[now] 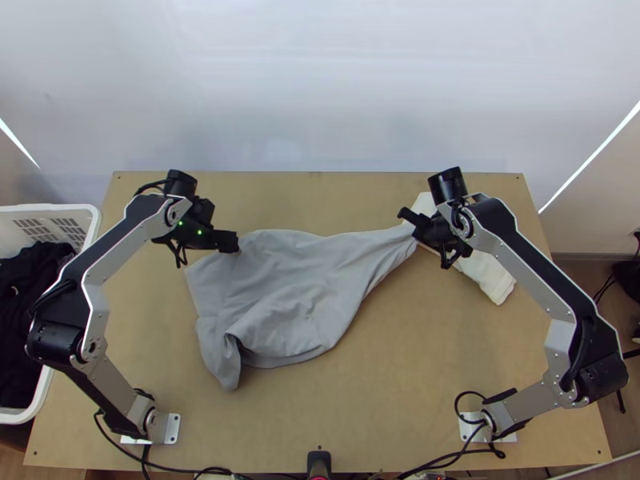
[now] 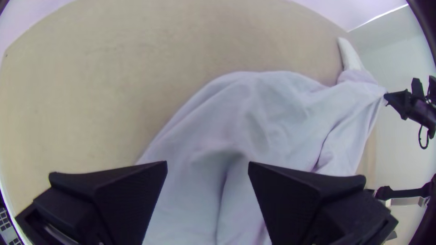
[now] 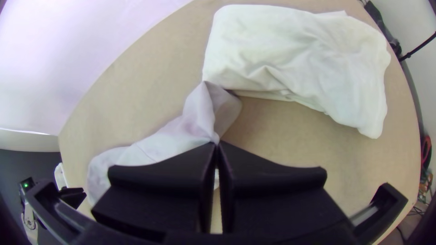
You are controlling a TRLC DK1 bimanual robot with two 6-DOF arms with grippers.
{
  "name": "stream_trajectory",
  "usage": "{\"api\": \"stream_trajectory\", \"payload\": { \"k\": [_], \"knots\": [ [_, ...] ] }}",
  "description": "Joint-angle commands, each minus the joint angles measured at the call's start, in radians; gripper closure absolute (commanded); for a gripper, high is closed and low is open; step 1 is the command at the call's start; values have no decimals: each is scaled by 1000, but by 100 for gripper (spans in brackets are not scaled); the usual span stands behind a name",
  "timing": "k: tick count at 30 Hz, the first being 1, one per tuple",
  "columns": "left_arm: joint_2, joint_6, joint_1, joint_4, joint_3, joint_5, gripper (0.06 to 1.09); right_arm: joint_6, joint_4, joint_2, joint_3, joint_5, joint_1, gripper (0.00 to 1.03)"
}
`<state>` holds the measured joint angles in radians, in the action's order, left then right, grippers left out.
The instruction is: Fold the t-shirt
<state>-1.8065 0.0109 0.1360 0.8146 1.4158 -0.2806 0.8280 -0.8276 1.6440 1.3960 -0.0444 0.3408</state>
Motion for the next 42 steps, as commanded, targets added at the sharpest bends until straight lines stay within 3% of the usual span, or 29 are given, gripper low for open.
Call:
{"api": "stream_trajectory", "payload": {
  "k": [1, 3, 6, 7, 9, 10, 15, 21, 27, 32, 39, 42],
  "knots": [
    [-14, 23, 30, 9, -11, -14, 20, -4, 1, -1, -2, 0, 0, 100],
    [-27, 17, 33, -29, -25, -15, 20, -6, 1, -1, 0, 0, 0, 100],
    [-39, 14, 50, -74, -61, -15, 34, -6, 1, -1, 1, 0, 0, 100],
    [-39, 12, 54, -103, -87, -15, 51, -6, 1, -1, 3, 0, 0, 100],
    [-17, -42, 54, -255, -149, -14, 101, -6, 1, -1, 6, 0, 0, 100],
    [-8, -45, 48, -288, -167, -15, 105, -7, 1, -1, 8, 0, 0, 100],
    [-13, -92, -36, -305, -69, -5, 105, -10, -1, -6, 12, 0, -8, 100],
    [-94, -262, -219, -295, 367, 69, 105, -13, 1, -6, 3, 0, -22, 100],
    [-183, -338, -250, -100, 822, 84, 105, -13, 2, -7, 3, 0, -20, 100],
    [-20, -243, -168, 112, 689, 11, 105, -15, 10, -10, 5, 0, -23, 100],
    [371, -88, -65, 147, 101, -112, 105, -17, 13, -12, 3, 0, -34, 100],
    [440, 37, -26, 281, -126, -155, 105, -15, 18, -12, 5, 0, -34, 100]
  ]
}}
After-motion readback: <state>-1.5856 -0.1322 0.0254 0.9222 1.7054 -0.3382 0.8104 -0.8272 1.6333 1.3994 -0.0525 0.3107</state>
